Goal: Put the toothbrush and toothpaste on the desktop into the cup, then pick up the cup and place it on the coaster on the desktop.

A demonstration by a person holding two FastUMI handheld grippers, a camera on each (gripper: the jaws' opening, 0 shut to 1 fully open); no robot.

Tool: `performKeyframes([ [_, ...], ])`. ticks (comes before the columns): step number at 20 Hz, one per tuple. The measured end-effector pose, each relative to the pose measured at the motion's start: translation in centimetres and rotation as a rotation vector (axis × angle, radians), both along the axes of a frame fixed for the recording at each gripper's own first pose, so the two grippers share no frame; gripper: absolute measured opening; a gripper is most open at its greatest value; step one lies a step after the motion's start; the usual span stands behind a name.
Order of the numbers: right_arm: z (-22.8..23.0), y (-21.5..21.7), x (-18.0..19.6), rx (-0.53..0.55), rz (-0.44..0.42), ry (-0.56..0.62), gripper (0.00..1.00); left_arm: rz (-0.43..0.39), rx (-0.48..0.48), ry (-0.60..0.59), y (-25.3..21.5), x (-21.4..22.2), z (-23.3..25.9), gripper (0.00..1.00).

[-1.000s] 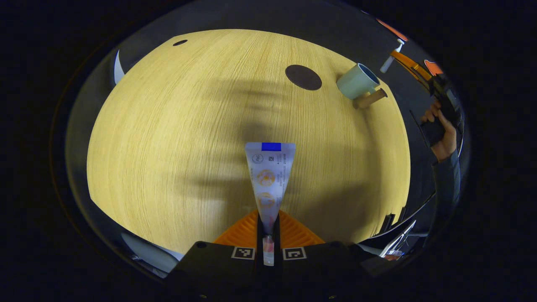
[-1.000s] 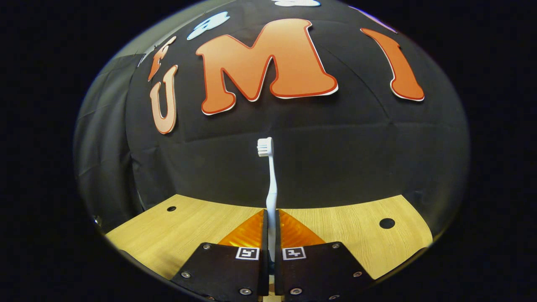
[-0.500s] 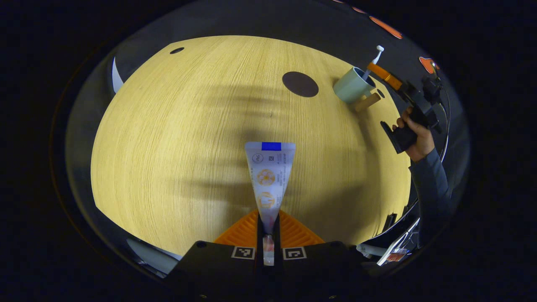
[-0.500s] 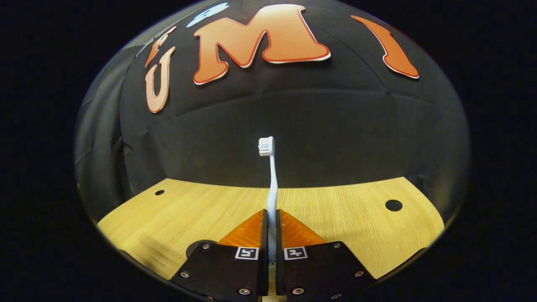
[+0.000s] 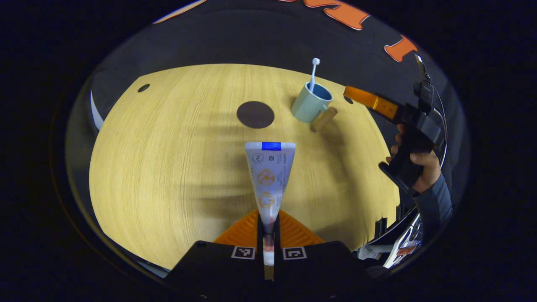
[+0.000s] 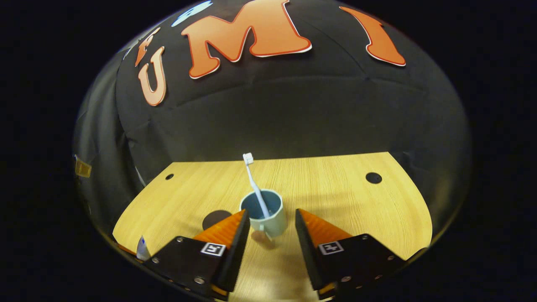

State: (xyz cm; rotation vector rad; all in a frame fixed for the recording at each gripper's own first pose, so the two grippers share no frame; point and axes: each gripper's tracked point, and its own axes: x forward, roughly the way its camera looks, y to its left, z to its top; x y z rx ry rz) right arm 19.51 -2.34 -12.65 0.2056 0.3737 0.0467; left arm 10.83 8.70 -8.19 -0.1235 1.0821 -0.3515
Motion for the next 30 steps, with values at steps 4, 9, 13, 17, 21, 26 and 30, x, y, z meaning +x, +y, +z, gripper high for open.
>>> performKeyframes([
  [4, -0.8, -0.2, -4.2, 0.005, -0.004, 0.046, 0.91, -0.050, 0.019, -0.099, -2.2, 3.0, 0.9, 0.09],
  [9, -2.5, -0.7, -9.0, 0.041, -0.029, 0.118, 0.95, -0.095, 0.012, -0.306, -5.7, 8.9, 3.3, 0.09],
  [13, -3.3, -1.5, -11.0, 0.067, -0.064, 0.148, 0.95, -0.090, -0.023, -0.519, -7.8, 13.4, 6.8, 0.09],
  [17, -4.1, -2.3, -11.7, 0.083, -0.088, 0.171, 0.95, -0.047, -0.089, -0.681, -9.9, 18.3, 8.4, 0.09],
  [21, -4.9, -3.2, -12.6, 0.092, -0.109, 0.197, 0.95, -0.021, -0.213, -0.810, -12.2, 21.6, 10.8, 0.08],
  [26, -6.6, -4.3, -13.0, 0.108, -0.127, 0.243, 0.95, 0.090, -0.247, -0.928, -13.0, 25.1, 10.5, 0.09],
  [30, -6.9, -4.3, -12.8, 0.107, -0.096, 0.253, 0.95, 0.158, -0.230, -0.980, -13.2, 26.5, 8.6, 0.09],
])
